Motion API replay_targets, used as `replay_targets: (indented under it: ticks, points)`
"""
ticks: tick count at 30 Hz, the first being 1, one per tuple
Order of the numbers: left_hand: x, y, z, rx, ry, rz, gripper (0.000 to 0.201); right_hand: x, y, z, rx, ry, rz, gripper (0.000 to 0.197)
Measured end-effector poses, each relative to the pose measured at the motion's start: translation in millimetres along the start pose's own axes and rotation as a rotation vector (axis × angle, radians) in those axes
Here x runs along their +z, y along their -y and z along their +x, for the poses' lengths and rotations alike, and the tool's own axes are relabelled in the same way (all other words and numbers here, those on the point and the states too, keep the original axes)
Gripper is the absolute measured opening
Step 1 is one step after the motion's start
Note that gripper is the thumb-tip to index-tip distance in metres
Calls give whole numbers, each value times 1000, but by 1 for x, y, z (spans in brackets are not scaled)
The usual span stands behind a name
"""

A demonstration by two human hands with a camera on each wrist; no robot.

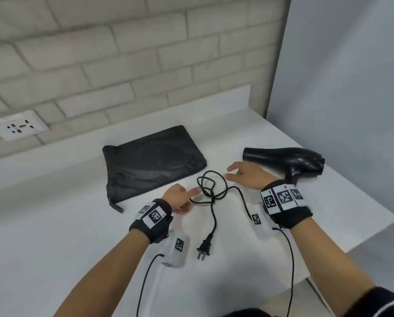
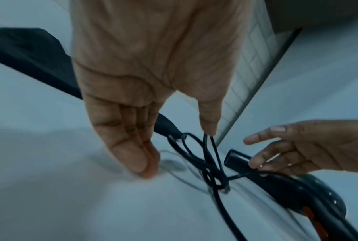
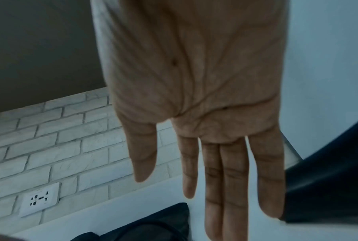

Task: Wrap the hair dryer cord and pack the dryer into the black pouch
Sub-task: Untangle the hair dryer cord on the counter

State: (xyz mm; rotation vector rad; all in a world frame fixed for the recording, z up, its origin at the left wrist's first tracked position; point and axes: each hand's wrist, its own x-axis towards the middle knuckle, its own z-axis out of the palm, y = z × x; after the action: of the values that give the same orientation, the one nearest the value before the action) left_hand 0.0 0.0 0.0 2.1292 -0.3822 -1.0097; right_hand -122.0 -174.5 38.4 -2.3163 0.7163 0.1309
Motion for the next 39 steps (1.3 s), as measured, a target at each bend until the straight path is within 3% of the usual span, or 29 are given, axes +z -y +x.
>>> replay_targets:
  ticks: [2, 8, 12, 16, 19, 22, 27, 31, 36, 39]
  points:
    - [11, -9, 9, 27, -77, 9, 42, 0, -9, 3, 8, 22, 29, 43]
    - [24, -28, 24, 211, -87, 43, 18, -3, -26, 8, 2, 33, 168, 44]
    - [13, -38, 12, 382, -1, 8, 12, -8, -24, 11, 1, -12, 340, 52]
    - [2, -56, -11, 503, 27, 4, 9, -16, -10, 11, -64, 59, 451, 61]
    - [-2, -70, -26, 572, 52, 25, 9, -22, 1, 7, -132, 99, 539, 54]
    - [-4, -82, -34, 621, 45, 29, 6, -29, 8, -1, -227, 193, 647, 26]
    - [1, -87, -39, 621, 17, -111, 18, -34, 9, -12, -215, 219, 777, 10]
    - [-2, -68, -37, 603, -9, -136, 24, -38, 4, -16, -189, 161, 876, 18]
    - [3, -14, -26, 460, 192, 285, 64, -47, -6, -17, -168, 144, 1015, 24]
    - [19, 8, -20, 432, 253, 363, 54, -46, -6, -19, -140, 145, 1077, 23]
